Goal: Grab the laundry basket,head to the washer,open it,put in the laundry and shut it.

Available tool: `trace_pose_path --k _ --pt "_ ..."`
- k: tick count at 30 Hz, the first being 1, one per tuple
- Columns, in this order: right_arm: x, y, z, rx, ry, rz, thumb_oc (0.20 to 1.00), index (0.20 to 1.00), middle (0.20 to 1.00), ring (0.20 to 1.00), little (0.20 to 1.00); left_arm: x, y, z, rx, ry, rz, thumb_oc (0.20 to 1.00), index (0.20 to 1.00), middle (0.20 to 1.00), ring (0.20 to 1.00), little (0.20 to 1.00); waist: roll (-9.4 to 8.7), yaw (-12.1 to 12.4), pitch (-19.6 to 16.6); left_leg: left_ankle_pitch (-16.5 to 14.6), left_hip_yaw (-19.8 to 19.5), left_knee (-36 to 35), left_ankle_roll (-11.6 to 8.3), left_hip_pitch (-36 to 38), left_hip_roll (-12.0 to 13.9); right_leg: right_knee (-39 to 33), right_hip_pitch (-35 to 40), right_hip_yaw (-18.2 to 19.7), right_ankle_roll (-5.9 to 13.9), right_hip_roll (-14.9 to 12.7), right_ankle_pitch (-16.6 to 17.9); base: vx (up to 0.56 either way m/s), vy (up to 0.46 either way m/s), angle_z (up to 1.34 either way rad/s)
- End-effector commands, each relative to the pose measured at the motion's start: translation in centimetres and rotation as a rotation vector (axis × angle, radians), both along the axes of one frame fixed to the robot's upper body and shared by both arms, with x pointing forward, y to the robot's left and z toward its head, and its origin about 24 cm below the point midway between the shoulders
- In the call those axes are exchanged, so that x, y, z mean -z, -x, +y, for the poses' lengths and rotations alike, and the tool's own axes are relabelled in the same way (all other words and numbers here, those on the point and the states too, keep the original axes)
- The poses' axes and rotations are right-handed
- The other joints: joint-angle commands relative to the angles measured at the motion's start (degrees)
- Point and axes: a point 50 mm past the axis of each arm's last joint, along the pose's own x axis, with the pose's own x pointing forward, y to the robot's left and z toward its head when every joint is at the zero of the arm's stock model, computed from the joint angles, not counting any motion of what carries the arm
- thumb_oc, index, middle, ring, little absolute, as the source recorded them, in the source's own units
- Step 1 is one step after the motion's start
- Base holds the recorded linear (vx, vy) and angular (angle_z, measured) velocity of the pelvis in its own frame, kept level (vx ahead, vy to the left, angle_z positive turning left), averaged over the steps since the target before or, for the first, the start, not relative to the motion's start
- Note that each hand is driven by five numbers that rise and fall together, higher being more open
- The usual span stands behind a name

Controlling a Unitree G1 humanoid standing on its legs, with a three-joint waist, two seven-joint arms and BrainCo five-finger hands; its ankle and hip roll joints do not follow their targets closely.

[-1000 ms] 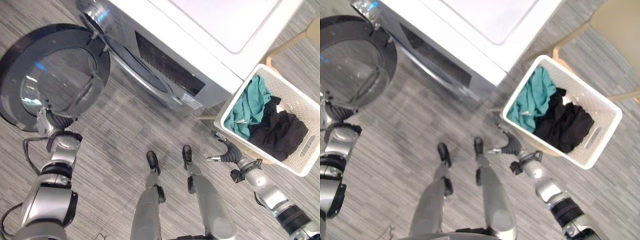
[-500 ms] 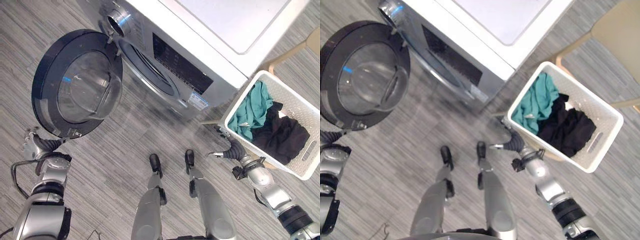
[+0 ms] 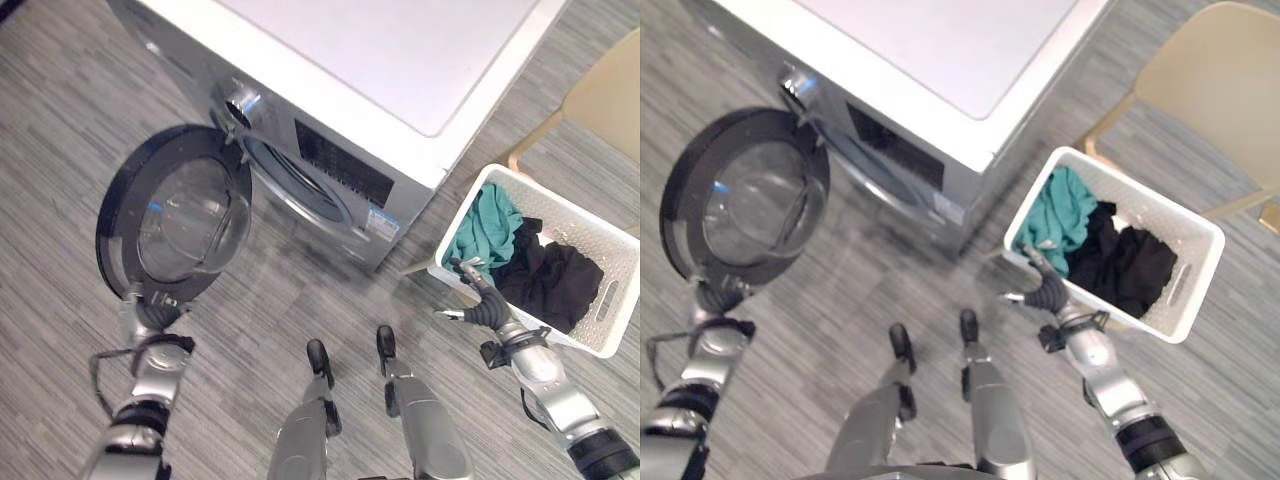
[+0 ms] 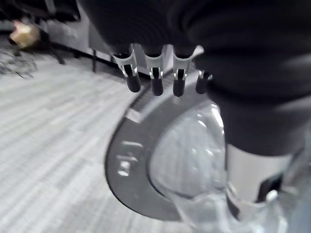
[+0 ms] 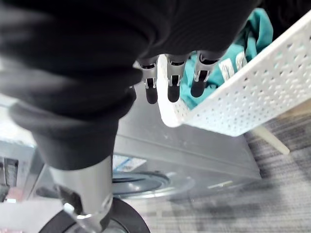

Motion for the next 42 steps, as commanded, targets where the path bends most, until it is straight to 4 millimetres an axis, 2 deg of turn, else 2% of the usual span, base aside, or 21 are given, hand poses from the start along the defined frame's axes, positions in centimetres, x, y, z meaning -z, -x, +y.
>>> trace_pose_path --k 1,3,4,5,6,7,8,11,12,14,15,16,17,20,21,22,24,27,32,36,42 --pt "-0.1 1.0 1.0 -0.032 -0.007 -0.035 1.000 1.000 1.000 1.000 1.000 0.6 1.5 -0.4 0.086 -0.096 0.037 1.000 1.000 1.000 1.000 1.000 -2.39 -0.84 -5.18 -8.71 -1.23 2.58 2.18 3.03 -4.91 -6.90 5.11 -1.62 6.43 -2.46 0.66 0.07 -0.024 -0.43" --pt "-0.3 1.0 0.5 -0.005 0.025 -0.046 1.000 1.000 1.000 1.000 1.000 2.5 3.2 -2.5 0.151 -0.026 0.078 1.000 1.000 1.000 1.000 1.000 -1.05 -0.68 -5.83 -9.51 0.38 2.80 2.47 5.78 -4.37 -4.15 6.07 -3.07 6.57 -2.15 -0.98 0.03 -0.056 -0.43" --pt "-0.5 0.8 0.6 -0.005 0.050 -0.061 1.000 1.000 1.000 1.000 1.000 3.6 4.2 -3.3 0.156 0.042 0.108 1.000 1.000 1.000 1.000 1.000 -0.33 0.30 -5.95 -9.78 2.95 3.01 2.10 7.38 -2.89 -0.89 6.57 -9.40 6.62 -3.79 -2.47 0.00 -0.065 -0.78" --pt "-0.5 0.8 0.6 -0.005 0.050 -0.061 1.000 1.000 1.000 1.000 1.000 3.6 4.2 -3.2 0.156 0.042 0.108 1.000 1.000 1.000 1.000 1.000 -0.33 0.27 -5.91 -9.79 2.92 3.00 2.10 7.45 -2.90 -0.82 6.62 -9.43 6.62 -3.81 -2.53 0.08 -0.130 -1.35" --pt "-0.8 0.5 1.0 -0.011 0.074 -0.084 1.000 1.000 1.000 1.000 1.000 5.1 5.7 -3.6 0.143 0.095 0.165 1.000 1.000 1.000 1.000 1.000 0.10 1.24 -6.92 -10.94 5.13 3.04 1.21 9.80 -1.36 0.51 8.86 -16.63 6.66 -6.17 -5.10 0.09 -0.075 -1.51" --pt "-0.8 0.6 0.9 -0.010 0.075 -0.083 1.000 1.000 1.000 1.000 1.000 5.1 5.7 -3.6 0.143 0.096 0.166 1.000 1.000 1.000 1.000 1.000 0.14 1.16 -6.73 -11.03 5.05 3.03 1.18 10.08 -1.34 0.60 9.14 -16.72 6.67 -6.18 -5.28 0.11 -0.168 -1.25" --pt "-1.0 0.4 1.1 -0.012 0.099 -0.094 1.000 1.000 1.000 1.000 1.000 6.2 6.5 -4.0 0.139 0.138 0.216 1.000 1.000 1.000 1.000 1.000 -0.04 1.04 -7.32 -11.12 6.19 3.30 0.91 11.00 -0.76 0.72 9.57 -18.11 6.33 -6.74 -5.38 0.08 -0.157 -0.73" --pt "-1.1 0.5 0.8 -0.016 0.189 -0.111 1.000 1.000 1.000 1.000 1.000 9.1 8.8 -4.8 0.109 0.233 0.352 1.000 1.000 1.000 1.000 1.000 -0.54 0.52 -9.04 -12.81 7.67 7.37 0.12 11.98 0.44 -1.47 12.11 -16.04 5.74 -6.10 -5.89 0.15 -0.243 -0.55" --pt "-1.4 0.4 0.7 -0.027 0.248 -0.131 1.000 1.000 1.000 1.000 1.000 10.2 9.7 -5.3 0.099 0.272 0.407 1.000 1.000 1.000 1.000 1.000 -1.09 0.37 -9.43 -12.19 8.49 13.11 -1.05 11.43 2.05 -3.19 14.21 -15.25 4.85 -5.70 -5.94 0.14 -0.279 -0.41" --pt "-1.7 0.2 0.6 -0.043 0.288 -0.140 1.000 1.000 1.000 1.000 1.000 10.8 10.1 -5.7 0.097 0.290 0.437 1.000 1.000 1.000 1.000 1.000 -1.31 0.41 -9.12 -11.65 8.59 17.45 -2.03 10.37 3.80 -4.38 15.36 -14.75 4.11 -5.05 -5.95 0.08 -0.183 -0.24" --pt "-2.0 0.0 0.8 -0.063 0.323 -0.152 1.000 1.000 1.000 1.000 1.000 11.2 10.4 -6.0 0.094 0.306 0.455 1.000 1.000 1.000 1.000 1.000 -1.54 0.67 -8.88 -10.54 7.52 20.58 -2.63 9.53 4.71 -5.06 16.10 -13.90 3.37 -4.46 -6.04 0.00 -0.153 -0.30" --pt "-2.2 -0.5 1.3 -0.108 0.376 -0.159 1.000 1.000 1.000 1.000 1.000 12.0 11.2 -6.9 0.096 0.344 0.495 1.000 1.000 1.000 1.000 1.000 -2.21 1.50 -8.37 -7.95 4.16 24.22 -2.19 6.26 4.57 -6.62 16.64 -12.31 2.23 -4.12 -5.19 0.00 -0.145 -0.45" --pt "-2.3 -0.5 1.3 -0.109 0.376 -0.160 1.000 1.000 1.000 1.000 1.000 12.0 11.2 -6.9 0.096 0.344 0.494 1.000 1.000 1.000 1.000 1.000 -2.20 1.44 -8.42 -7.95 4.13 24.29 -2.19 6.11 4.59 -6.67 16.56 -12.32 2.22 -4.11 -5.15 -0.01 -0.088 -0.44" --pt "-2.6 -1.4 1.8 -0.148 0.453 -0.177 1.000 1.000 1.000 1.000 1.000 12.8 12.1 -7.7 0.103 0.371 0.541 1.000 1.000 1.000 1.000 1.000 -2.70 3.29 -8.22 -10.62 -4.41 21.31 -0.92 1.42 0.94 -7.65 17.33 -8.74 2.89 -3.93 -5.62 0.11 -0.002 -0.94" --pt "-2.6 -1.9 1.8 -0.154 0.483 -0.174 1.000 1.000 1.000 1.000 1.000 13.1 12.5 -7.8 0.107 0.377 0.570 1.000 1.000 1.000 1.000 1.000 -2.51 3.95 -7.98 -9.41 -6.46 17.24 -1.03 -0.30 0.42 -7.45 17.71 -7.09 3.00 -3.33 -6.13 0.12 0.004 -0.63" --pt "-2.6 -1.9 1.8 -0.154 0.483 -0.175 1.000 1.000 1.000 1.000 1.000 13.1 12.5 -7.8 0.106 0.377 0.569 1.000 1.000 1.000 1.000 1.000 -2.57 3.93 -8.07 -9.04 -6.41 16.92 -1.02 -0.37 0.36 -7.49 17.50 -7.06 2.98 -3.37 -5.97 0.14 0.030 -0.76" --pt "-2.5 -2.7 2.0 -0.163 0.521 -0.173 1.000 1.000 1.000 1.000 1.000 13.3 12.6 -7.7 0.101 0.362 0.595 1.000 1.000 1.000 1.000 1.000 -1.99 5.80 -6.96 -5.42 -11.34 13.71 -1.77 -4.16 -1.00 -6.61 17.72 -4.70 2.40 -1.65 -7.02 0.09 0.027 -0.55" --pt "-2.1 -2.8 2.2 -0.181 0.540 -0.157 1.000 1.000 1.000 1.000 1.000 13.5 13.0 -7.5 0.085 0.365 0.614 1.000 1.000 1.000 1.000 1.000 -1.34 5.86 -7.22 -5.54 -12.31 10.51 -1.50 -2.22 -0.48 -5.50 17.63 -4.01 2.36 -0.75 -8.36 0.09 0.078 -0.42" --pt "-2.4 -4.0 2.7 -0.193 0.626 -0.181 1.000 1.000 1.000 1.000 1.000 13.1 12.2 -6.6 0.080 0.327 0.605 1.000 1.000 1.000 1.000 1.000 -0.99 6.34 -6.04 -6.01 -11.76 10.15 -0.18 -1.99 -1.62 -1.43 14.21 -3.24 2.40 -1.60 -9.36 0.02 0.149 -0.34" --pt "-2.7 -6.2 3.9 -0.190 0.697 -0.206 1.000 1.000 1.000 1.000 1.000 12.0 10.0 -5.9 0.082 0.286 0.530 1.000 1.000 1.000 1.000 1.000 -1.28 7.81 -3.91 -5.75 -11.26 9.69 0.71 -4.64 -2.61 -0.36 9.37 -3.09 3.01 -2.27 -7.85 -0.06 0.090 -0.01" --pt "-3.0 -9.0 5.6 -0.166 0.769 -0.213 1.000 1.000 1.000 1.000 1.000 10.9 7.9 -5.8 0.106 0.260 0.462 1.000 1.000 1.000 1.000 1.000 -1.41 10.09 -1.80 -4.31 -11.69 8.60 1.03 -8.58 -3.66 -1.19 5.49 -3.78 3.74 -2.89 -5.73 -0.04 0.036 0.07"
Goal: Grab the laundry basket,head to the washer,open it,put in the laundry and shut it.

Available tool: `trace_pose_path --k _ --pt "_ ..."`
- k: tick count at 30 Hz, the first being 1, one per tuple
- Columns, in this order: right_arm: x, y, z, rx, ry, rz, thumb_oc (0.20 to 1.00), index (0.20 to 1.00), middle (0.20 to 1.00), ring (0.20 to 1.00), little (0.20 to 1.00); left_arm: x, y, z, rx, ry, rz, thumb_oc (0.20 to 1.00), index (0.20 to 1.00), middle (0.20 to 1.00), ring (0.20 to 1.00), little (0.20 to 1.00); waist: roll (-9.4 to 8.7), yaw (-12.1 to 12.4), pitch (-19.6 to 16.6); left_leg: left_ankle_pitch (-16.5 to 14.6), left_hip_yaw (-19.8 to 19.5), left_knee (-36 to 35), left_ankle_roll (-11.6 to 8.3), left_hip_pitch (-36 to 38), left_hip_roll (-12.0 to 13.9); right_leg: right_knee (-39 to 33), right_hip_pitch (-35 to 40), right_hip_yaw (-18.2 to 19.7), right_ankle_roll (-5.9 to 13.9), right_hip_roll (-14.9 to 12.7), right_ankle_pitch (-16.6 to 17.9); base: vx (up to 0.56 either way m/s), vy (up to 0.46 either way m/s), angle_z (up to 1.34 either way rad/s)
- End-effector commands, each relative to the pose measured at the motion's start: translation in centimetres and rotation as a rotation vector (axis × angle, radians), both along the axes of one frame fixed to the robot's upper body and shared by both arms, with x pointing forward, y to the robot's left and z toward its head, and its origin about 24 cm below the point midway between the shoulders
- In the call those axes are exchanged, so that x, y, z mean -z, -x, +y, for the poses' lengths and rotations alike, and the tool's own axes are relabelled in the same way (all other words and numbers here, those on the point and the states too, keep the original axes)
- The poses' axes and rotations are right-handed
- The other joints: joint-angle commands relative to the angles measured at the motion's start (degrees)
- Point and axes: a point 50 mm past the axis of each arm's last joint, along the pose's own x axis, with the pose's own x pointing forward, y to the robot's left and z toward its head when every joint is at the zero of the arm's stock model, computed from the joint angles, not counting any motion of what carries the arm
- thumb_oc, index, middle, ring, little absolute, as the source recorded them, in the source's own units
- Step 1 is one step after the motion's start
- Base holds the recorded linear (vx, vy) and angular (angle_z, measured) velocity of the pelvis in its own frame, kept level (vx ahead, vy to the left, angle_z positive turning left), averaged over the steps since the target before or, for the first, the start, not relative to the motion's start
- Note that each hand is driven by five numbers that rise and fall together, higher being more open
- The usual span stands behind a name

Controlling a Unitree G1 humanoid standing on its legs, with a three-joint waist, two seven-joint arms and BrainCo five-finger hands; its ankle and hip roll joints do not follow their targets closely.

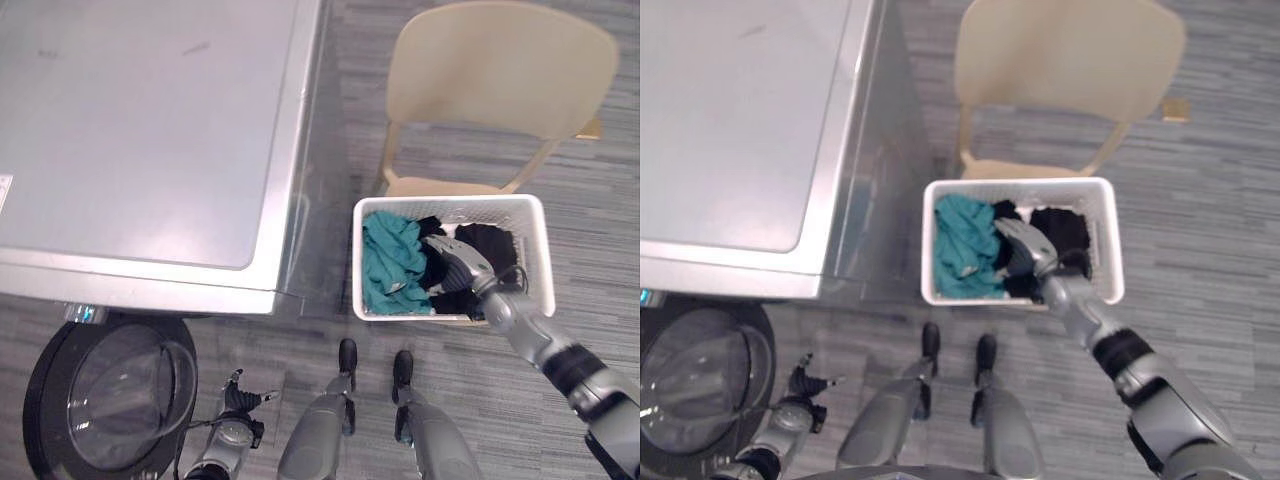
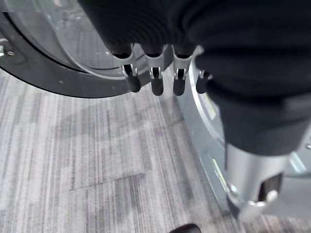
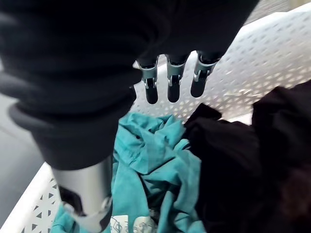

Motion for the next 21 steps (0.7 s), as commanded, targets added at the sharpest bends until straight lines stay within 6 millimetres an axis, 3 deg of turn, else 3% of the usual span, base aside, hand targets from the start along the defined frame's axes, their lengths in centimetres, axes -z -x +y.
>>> trace_pose_path --k 1,5,9,13,14,15,16,21 --pt "-0.3 -0.3 1.9 -0.043 0.007 -0.062 1.000 1.000 1.000 1.000 1.000 -0.4 0.6 1.5 -0.040 -0.041 -0.028 1.000 1.000 1.000 1.000 1.000 -2.96 1.05 -1.47 -4.33 0.72 4.23 -1.00 -2.56 0.74 2.61 0.69 3.39 5.54 -2.13 -4.03 -0.07 0.034 0.19" --pt "-0.8 -1.9 2.5 -0.008 0.062 -0.087 1.000 1.000 1.000 1.000 1.000 -0.9 -0.6 1.2 -0.017 -0.048 -0.065 1.000 1.000 1.000 1.000 1.000 -2.52 2.77 0.06 -3.06 -0.11 3.64 -1.20 -5.44 0.31 2.06 -1.76 2.18 5.78 -2.85 -3.09 -0.05 0.015 0.16" --pt "-2.0 -3.8 0.9 0.112 0.136 -0.138 1.000 1.000 1.000 1.000 1.000 -1.8 -2.3 0.6 0.035 -0.056 -0.123 1.000 1.000 1.000 1.000 1.000 -2.07 4.44 2.09 -2.01 -1.11 3.25 -1.71 -8.32 0.05 2.02 -4.34 0.72 6.02 -3.42 -2.61 -0.05 0.010 0.18" --pt "-2.0 -4.5 -0.2 0.185 0.200 -0.123 1.000 1.000 1.000 1.000 1.000 -2.4 -3.2 0.4 0.058 -0.059 -0.155 1.000 1.000 1.000 1.000 1.000 -1.95 5.39 3.27 -1.64 -1.75 3.69 -1.88 -10.45 -0.22 2.05 -5.83 0.00 6.07 -3.60 -2.29 -0.05 -0.015 0.20" --pt "-1.3 -4.6 -0.7 0.226 0.210 -0.082 0.909 0.909 0.909 0.909 0.909 -3.0 -4.1 0.4 0.056 -0.062 -0.178 1.000 1.000 1.000 1.000 1.000 -2.07 6.26 4.20 -1.38 -2.39 4.31 -2.01 -11.87 -0.19 2.06 -6.55 -1.09 6.24 -3.68 -2.16 -0.03 -0.044 0.07" --pt "-1.3 -4.6 -0.7 0.226 0.210 -0.082 0.627 0.627 0.627 0.627 0.627 -3.0 -4.1 0.4 0.056 -0.062 -0.178 1.000 1.000 1.000 1.000 1.000 -2.07 6.25 4.19 -1.38 -2.40 4.32 -2.01 -11.89 -0.19 2.06 -6.56 -1.10 6.24 -3.68 -2.16 -0.03 -0.081 0.13" --pt "-0.9 -4.4 -0.2 0.215 0.174 -0.070 0.200 0.200 0.200 0.200 0.200 -3.0 -4.3 0.3 0.057 -0.061 -0.181 1.000 1.000 1.000 1.000 1.000 -2.35 6.52 4.37 -1.14 -2.82 4.13 -2.14 -11.77 -0.26 1.85 -6.27 -1.37 6.29 -3.67 -2.15 0.00 -0.049 0.19" --pt "-1.0 -3.7 0.5 0.191 0.038 -0.091 0.200 0.200 0.200 0.200 0.200 -2.9 -4.5 -0.4 0.061 -0.046 -0.184 1.000 1.000 1.000 1.000 1.000 -2.94 6.17 4.06 -0.75 -3.17 2.32 -2.25 -9.98 -0.45 1.17 -4.82 -1.61 6.37 -3.56 -2.12 0.00 -0.027 0.12"
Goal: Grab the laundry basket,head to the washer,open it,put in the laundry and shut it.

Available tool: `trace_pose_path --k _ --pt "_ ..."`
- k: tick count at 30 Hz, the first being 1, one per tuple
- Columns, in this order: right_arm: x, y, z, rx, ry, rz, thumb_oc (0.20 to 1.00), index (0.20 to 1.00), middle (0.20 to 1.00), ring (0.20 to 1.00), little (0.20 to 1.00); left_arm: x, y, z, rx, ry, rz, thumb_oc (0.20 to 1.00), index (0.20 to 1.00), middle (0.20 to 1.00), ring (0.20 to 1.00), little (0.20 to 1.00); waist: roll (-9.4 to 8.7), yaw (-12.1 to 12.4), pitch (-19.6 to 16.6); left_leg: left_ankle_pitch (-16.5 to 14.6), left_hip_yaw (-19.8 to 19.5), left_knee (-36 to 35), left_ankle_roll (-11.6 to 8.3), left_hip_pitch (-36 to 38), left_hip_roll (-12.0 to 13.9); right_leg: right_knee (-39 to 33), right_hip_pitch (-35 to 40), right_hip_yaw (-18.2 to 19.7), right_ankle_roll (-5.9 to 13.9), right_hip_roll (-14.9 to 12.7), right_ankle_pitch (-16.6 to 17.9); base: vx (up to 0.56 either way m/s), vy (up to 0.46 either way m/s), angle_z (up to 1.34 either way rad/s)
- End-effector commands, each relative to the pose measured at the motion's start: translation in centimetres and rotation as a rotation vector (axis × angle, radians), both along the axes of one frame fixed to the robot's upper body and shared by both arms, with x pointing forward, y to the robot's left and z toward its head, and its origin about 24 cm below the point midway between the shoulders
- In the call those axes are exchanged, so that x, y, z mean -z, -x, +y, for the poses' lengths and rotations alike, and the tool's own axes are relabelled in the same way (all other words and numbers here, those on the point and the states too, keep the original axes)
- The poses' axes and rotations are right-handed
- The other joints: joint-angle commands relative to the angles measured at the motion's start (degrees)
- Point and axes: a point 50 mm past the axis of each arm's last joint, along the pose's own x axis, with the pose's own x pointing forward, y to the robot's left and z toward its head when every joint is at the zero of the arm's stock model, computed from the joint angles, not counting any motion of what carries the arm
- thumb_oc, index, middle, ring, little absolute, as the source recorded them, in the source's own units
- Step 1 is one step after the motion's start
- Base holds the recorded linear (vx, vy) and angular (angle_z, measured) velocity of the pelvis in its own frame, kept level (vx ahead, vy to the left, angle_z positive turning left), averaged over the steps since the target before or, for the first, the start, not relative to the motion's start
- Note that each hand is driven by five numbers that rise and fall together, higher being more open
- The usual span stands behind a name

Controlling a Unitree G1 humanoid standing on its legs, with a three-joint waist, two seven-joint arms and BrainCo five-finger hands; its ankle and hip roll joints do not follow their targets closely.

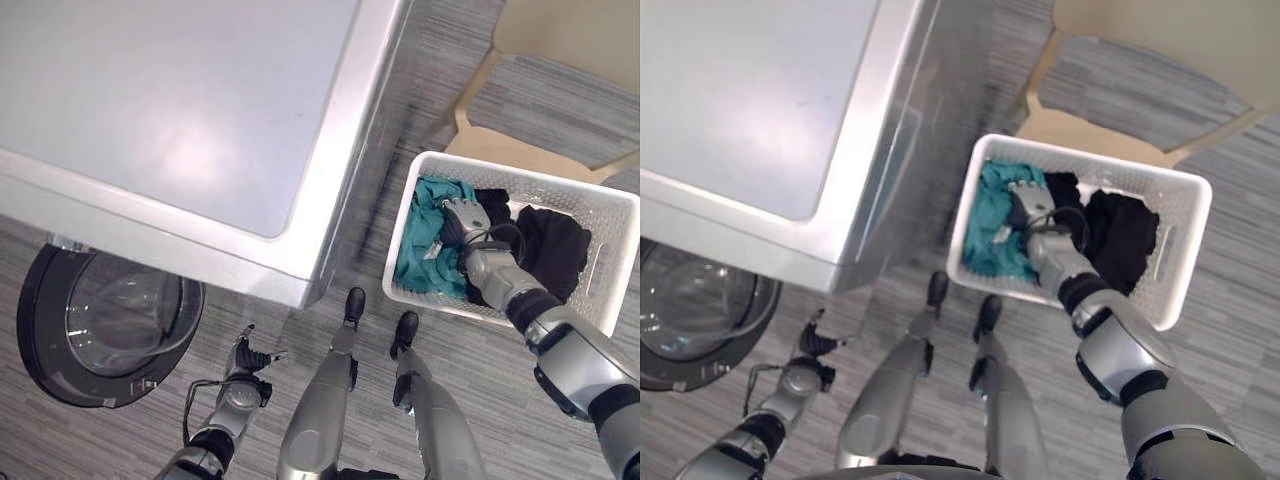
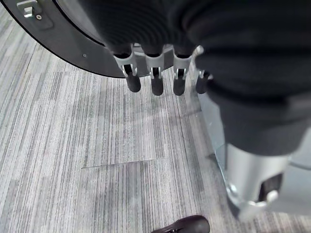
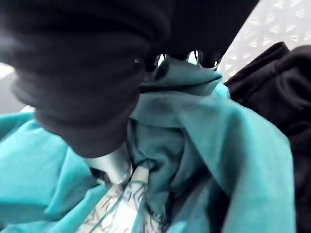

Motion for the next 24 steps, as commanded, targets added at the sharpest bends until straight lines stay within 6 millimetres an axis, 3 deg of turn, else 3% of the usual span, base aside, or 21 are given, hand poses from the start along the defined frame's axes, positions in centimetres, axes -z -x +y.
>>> trace_pose_path --k 1,8,10,14,20,24 --pt "2.2 1.6 -0.2 -0.023 -0.105 0.049 0.200 0.200 0.200 0.200 0.200 0.2 0.7 0.8 -0.053 -0.010 0.003 1.000 1.000 1.000 1.000 1.000 -2.39 0.60 -1.07 -3.07 3.61 1.59 -1.70 0.47 -0.78 1.43 2.50 3.59 6.40 -4.73 -2.09 0.00 0.000 0.00" --pt "1.9 3.9 -0.1 -0.088 -0.313 -0.013 0.200 0.200 0.200 0.200 0.200 1.2 2.0 0.3 -0.058 0.021 0.055 1.000 1.000 1.000 1.000 1.000 -3.18 -1.40 -4.32 -4.20 4.12 -0.24 -1.28 6.58 -0.83 0.43 7.72 3.04 6.74 -4.89 -2.30 0.07 0.003 0.01" --pt "2.1 6.1 -0.7 -0.095 -0.503 -0.033 0.200 0.200 0.200 0.200 0.200 2.0 3.7 0.6 -0.080 0.034 0.105 1.000 1.000 1.000 1.000 1.000 -3.86 -2.86 -7.30 -6.17 4.48 -0.31 -0.42 11.32 -1.02 0.01 11.85 3.19 7.08 -5.16 -2.80 0.19 0.034 0.00" --pt "2.0 7.8 -1.4 -0.102 -0.635 -0.050 0.200 0.200 0.200 0.200 0.200 2.6 5.3 1.2 -0.110 0.035 0.146 1.000 1.000 1.000 1.000 1.000 -4.30 -3.99 -10.45 -7.05 4.89 -0.63 0.14 14.24 -1.10 -0.49 14.30 3.50 7.44 -5.27 -2.87 0.14 0.042 -0.09" --pt "1.2 10.7 -2.2 -0.149 -0.953 -0.073 0.200 0.200 0.200 0.200 0.200 3.6 7.9 2.1 -0.161 0.040 0.219 1.000 1.000 1.000 1.000 1.000 -3.92 -6.00 -15.38 -8.32 6.30 -2.06 0.68 20.32 -1.19 -0.75 18.33 4.36 7.99 -5.37 -2.89 0.09 0.059 -0.16" --pt "0.2 12.9 -1.4 -0.261 -1.116 -0.075 0.200 0.200 0.200 0.200 0.200 4.0 9.8 2.7 -0.218 0.065 0.246 1.000 1.000 1.000 1.000 1.000 -3.34 -6.83 -17.50 -9.30 7.69 -3.13 1.34 24.32 -1.02 -0.19 19.88 5.74 8.43 -5.00 -2.74 0.04 0.065 -0.22"
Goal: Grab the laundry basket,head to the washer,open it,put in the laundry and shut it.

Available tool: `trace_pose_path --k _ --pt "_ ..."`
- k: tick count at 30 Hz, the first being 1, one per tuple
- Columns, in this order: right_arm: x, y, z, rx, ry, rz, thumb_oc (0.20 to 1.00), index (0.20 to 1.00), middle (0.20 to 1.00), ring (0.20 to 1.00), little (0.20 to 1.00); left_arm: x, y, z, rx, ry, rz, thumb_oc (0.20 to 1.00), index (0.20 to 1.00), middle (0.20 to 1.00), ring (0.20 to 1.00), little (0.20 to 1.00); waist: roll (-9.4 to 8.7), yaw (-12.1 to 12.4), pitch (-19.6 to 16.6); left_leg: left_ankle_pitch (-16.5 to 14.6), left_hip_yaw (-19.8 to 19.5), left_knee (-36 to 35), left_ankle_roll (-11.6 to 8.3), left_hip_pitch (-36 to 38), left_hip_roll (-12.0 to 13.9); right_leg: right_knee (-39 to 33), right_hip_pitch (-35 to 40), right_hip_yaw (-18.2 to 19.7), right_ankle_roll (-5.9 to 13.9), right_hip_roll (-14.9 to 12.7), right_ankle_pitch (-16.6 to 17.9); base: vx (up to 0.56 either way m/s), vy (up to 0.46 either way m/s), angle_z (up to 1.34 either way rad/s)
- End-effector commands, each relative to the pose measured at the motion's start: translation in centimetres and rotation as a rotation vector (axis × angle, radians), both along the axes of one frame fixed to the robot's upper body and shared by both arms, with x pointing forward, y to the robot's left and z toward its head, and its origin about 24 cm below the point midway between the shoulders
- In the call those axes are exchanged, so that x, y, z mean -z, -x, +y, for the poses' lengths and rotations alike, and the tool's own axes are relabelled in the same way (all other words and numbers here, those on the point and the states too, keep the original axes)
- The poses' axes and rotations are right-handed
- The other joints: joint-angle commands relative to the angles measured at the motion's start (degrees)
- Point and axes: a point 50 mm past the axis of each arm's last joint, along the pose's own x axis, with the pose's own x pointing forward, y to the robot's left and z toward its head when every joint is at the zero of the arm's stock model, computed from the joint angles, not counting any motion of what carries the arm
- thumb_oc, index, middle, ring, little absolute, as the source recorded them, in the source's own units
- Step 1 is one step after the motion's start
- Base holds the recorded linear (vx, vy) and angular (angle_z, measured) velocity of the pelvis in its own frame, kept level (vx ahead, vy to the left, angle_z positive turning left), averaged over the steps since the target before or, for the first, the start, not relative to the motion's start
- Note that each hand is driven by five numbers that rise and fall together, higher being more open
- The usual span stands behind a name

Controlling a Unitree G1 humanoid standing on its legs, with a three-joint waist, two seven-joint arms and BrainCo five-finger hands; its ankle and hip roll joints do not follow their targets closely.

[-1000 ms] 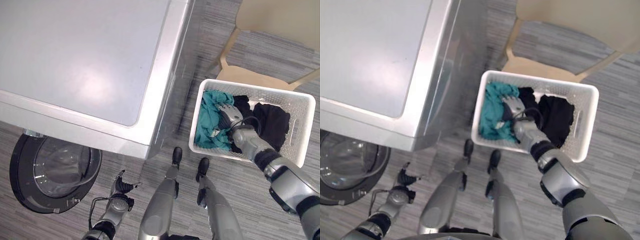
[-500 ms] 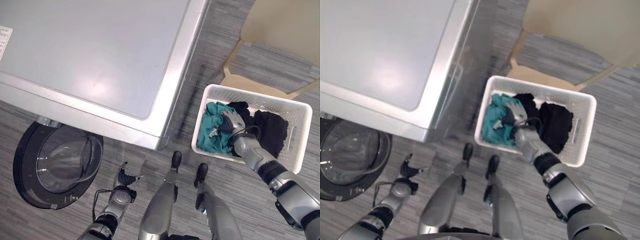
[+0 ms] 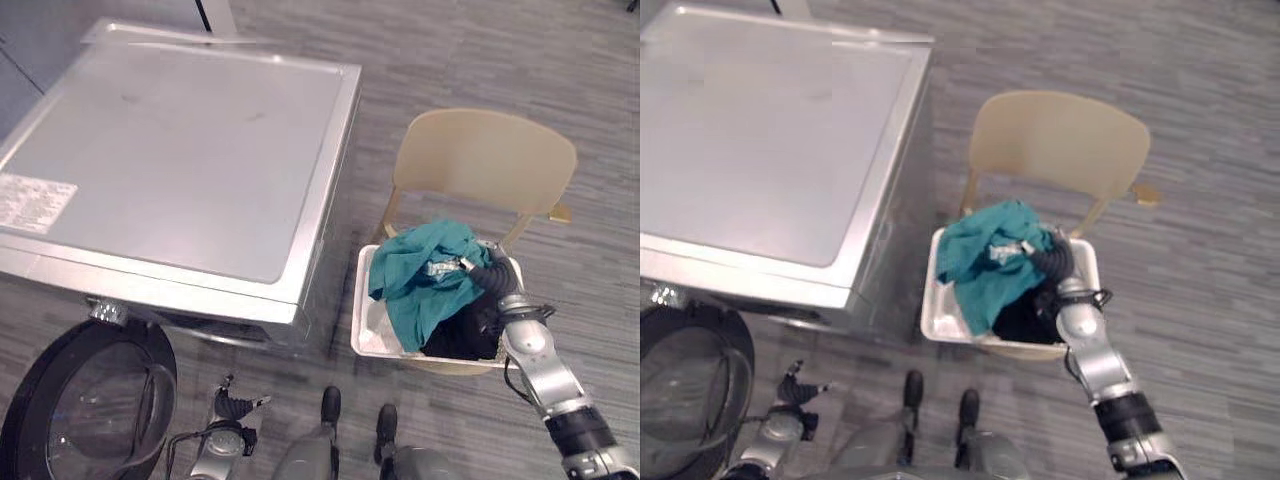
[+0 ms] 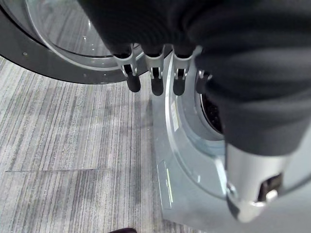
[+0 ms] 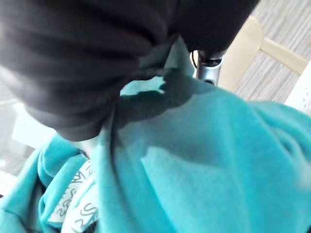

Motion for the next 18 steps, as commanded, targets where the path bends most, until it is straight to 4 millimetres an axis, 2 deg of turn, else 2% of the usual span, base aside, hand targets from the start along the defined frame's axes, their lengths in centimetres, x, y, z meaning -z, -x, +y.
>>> trace_pose_path --k 1,3,4,5,6,9,10,11,12,14,15,16,18 --pt "-3.0 1.5 2.1 -0.177 -0.159 -0.163 0.200 0.200 0.200 0.200 0.200 0.8 2.3 0.7 -0.031 -0.007 0.062 1.000 1.000 1.000 1.000 1.000 0.23 -0.28 -5.06 -6.25 3.20 1.33 0.64 2.19 -0.22 6.07 -1.62 1.72 7.92 -4.25 -2.64 0.01 0.040 -0.35" --pt "-3.4 1.8 2.5 -0.204 -0.181 -0.178 0.200 0.200 0.200 0.200 0.200 0.7 2.3 0.7 -0.033 -0.006 0.055 1.000 1.000 1.000 1.000 1.000 0.41 -0.26 -4.61 -5.96 3.54 1.31 0.67 2.25 0.09 7.67 -2.22 2.04 8.01 -4.14 -2.46 -0.15 -0.041 -0.36" --pt "-4.1 2.1 3.2 -0.246 -0.193 -0.210 0.200 0.200 0.200 0.200 0.200 0.3 1.4 0.9 -0.024 -0.013 0.029 1.000 1.000 1.000 1.000 1.000 0.77 -0.52 -3.40 -5.07 2.99 1.71 0.73 1.24 1.01 11.90 -3.64 4.12 8.11 -3.03 -3.03 -0.23 -0.077 -0.37" --pt "-4.1 2.1 3.2 -0.246 -0.193 -0.210 0.200 0.200 0.200 0.200 0.200 0.3 1.4 0.9 -0.024 -0.013 0.029 1.000 1.000 1.000 1.000 1.000 0.74 -0.50 -3.41 -5.08 3.02 1.74 0.73 1.19 1.00 12.13 -3.79 4.17 8.11 -3.06 -3.14 -0.33 -0.128 -0.25" --pt "-4.7 2.2 3.6 -0.275 -0.195 -0.242 0.200 0.200 0.200 0.200 0.200 -0.1 0.8 1.0 -0.016 -0.021 0.007 1.000 1.000 1.000 1.000 1.000 1.03 -0.77 -2.35 -4.17 2.37 2.36 0.73 0.30 1.49 16.31 -4.14 6.41 7.95 -1.87 -4.63 -0.23 -0.073 -0.07" --pt "-5.3 2.3 4.0 -0.304 -0.166 -0.265 0.200 0.200 0.200 0.200 0.200 -0.8 -0.4 0.8 0.018 -0.028 -0.045 1.000 1.000 1.000 1.000 1.000 1.57 -0.49 -2.59 -2.22 0.97 3.07 0.43 -2.88 2.19 21.55 -3.67 9.53 6.71 -0.39 -6.44 -0.34 -0.168 0.35" --pt "-5.6 2.4 4.1 -0.308 -0.149 -0.282 0.200 0.200 0.200 0.200 0.200 -1.8 -1.7 0.2 0.057 -0.025 -0.117 1.000 1.000 1.000 1.000 1.000 1.28 0.59 -3.32 -0.49 -0.83 3.50 -0.11 -6.07 1.99 19.36 0.31 12.85 5.44 0.97 -9.81 -0.26 -0.205 0.66" --pt "-5.6 2.4 4.1 -0.308 -0.150 -0.282 0.200 0.200 0.200 0.200 0.200 -1.8 -1.7 0.2 0.057 -0.025 -0.116 1.000 1.000 1.000 1.000 1.000 1.17 0.47 -3.24 -0.55 -0.91 3.57 -0.10 -5.96 1.84 19.26 0.55 12.74 5.44 0.83 -9.90 -0.36 -0.309 0.66" --pt "-5.7 2.2 4.5 -0.329 -0.166 -0.286 0.200 0.200 0.200 0.200 0.200 -2.6 -2.4 -0.5 0.088 -0.010 -0.175 1.000 1.000 1.000 1.000 1.000 0.97 2.16 -3.25 2.02 -1.74 4.82 -1.80 -10.23 1.81 12.51 4.13 13.58 3.29 2.05 -12.95 -0.33 -0.252 0.68" --pt "-6.6 2.1 4.9 -0.356 -0.158 -0.316 0.200 0.200 0.200 0.200 0.200 -4.0 -3.6 -1.5 0.110 0.033 -0.269 1.000 1.000 1.000 1.000 1.000 2.24 3.15 -2.27 5.08 -2.95 5.20 -4.55 -13.99 2.31 9.16 3.31 12.93 1.73 4.32 -13.21 -0.45 -0.306 0.67" --pt "-6.9 2.1 4.9 -0.368 -0.150 -0.323 0.200 0.200 0.200 0.200 0.200 -4.8 -4.3 -1.9 0.128 0.049 -0.317 1.000 1.000 1.000 1.000 1.000 2.75 3.14 -1.74 5.84 -3.15 4.76 -5.44 -14.70 2.22 8.50 2.54 11.91 1.59 4.87 -12.52 -0.40 -0.195 0.78" --pt "-7.2 1.9 5.0 -0.375 -0.133 -0.335 0.200 0.200 0.200 0.200 0.200 -5.6 -4.8 -2.3 0.151 0.063 -0.359 1.000 1.000 1.000 1.000 1.000 2.71 2.79 -0.71 4.81 -2.27 4.61 -5.56 -14.92 1.75 8.35 1.96 10.36 1.56 4.35 -11.96 -0.26 -0.095 1.08" --pt "-7.2 1.9 5.0 -0.375 -0.133 -0.335 0.200 0.200 0.200 0.200 0.200 -5.6 -4.8 -2.3 0.151 0.064 -0.360 1.000 1.000 1.000 1.000 1.000 2.91 2.77 -0.82 4.92 -2.39 4.64 -5.60 -15.16 1.93 8.24 1.79 10.32 1.53 4.55 -11.71 -0.25 -0.040 1.00"
